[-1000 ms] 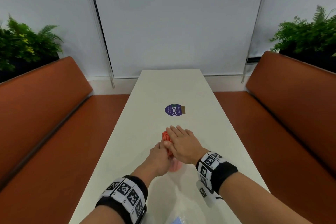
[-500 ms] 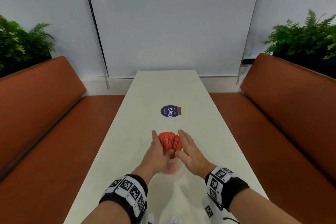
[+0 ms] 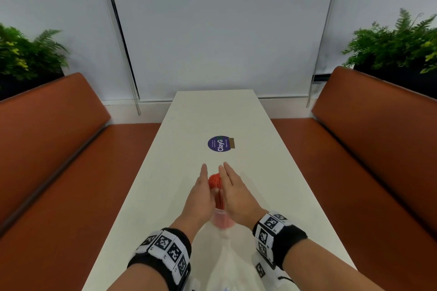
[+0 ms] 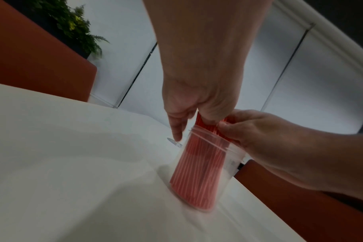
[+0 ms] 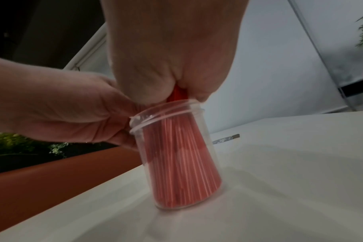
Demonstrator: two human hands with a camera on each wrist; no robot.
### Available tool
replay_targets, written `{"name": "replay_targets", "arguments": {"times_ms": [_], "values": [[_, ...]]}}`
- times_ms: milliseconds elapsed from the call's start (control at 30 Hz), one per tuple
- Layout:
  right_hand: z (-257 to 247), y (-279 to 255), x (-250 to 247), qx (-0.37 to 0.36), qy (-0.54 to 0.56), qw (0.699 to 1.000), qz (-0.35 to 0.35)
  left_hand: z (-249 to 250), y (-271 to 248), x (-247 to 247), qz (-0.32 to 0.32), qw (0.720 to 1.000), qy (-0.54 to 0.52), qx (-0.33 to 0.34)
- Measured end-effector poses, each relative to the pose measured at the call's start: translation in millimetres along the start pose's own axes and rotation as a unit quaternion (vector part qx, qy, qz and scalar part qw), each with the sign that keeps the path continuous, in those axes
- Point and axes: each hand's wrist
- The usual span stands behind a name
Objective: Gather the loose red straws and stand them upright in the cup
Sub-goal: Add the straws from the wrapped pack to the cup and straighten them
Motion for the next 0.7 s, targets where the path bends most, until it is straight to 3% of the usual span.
{"name": "replay_targets", "arguments": {"times_ms": [133, 267, 433, 600, 700], "values": [[-3, 2, 1, -0.032, -0.049, 0.998, -0.006, 2, -3, 3, -0.071, 0.991, 0.076, 0.079], [-3, 10, -3, -0.047, -0.119, 0.991, -0.041, 0, 1, 3, -0.113, 0.986, 0.102, 0.071], [0, 6, -6, -0.03, -0.101, 0.994, -0.02, -10, 3, 2, -0.093, 0.99, 0.087, 0.06], [2, 7, 1, -0.02, -0.103, 0.994, -0.032, -11, 5, 1, -0.11, 0.993, 0.047, 0.009], [3, 10, 1, -0.022, -0.113, 0.993, -0.039, -10, 6, -1, -0.126, 0.989, 0.071, 0.032]]}}
Point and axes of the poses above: each hand's wrist, its own y-axis towards the middle knuckle, its own x-axis out of the palm, z = x × y, and after that the axes turned 15 degrees about x, right-handed
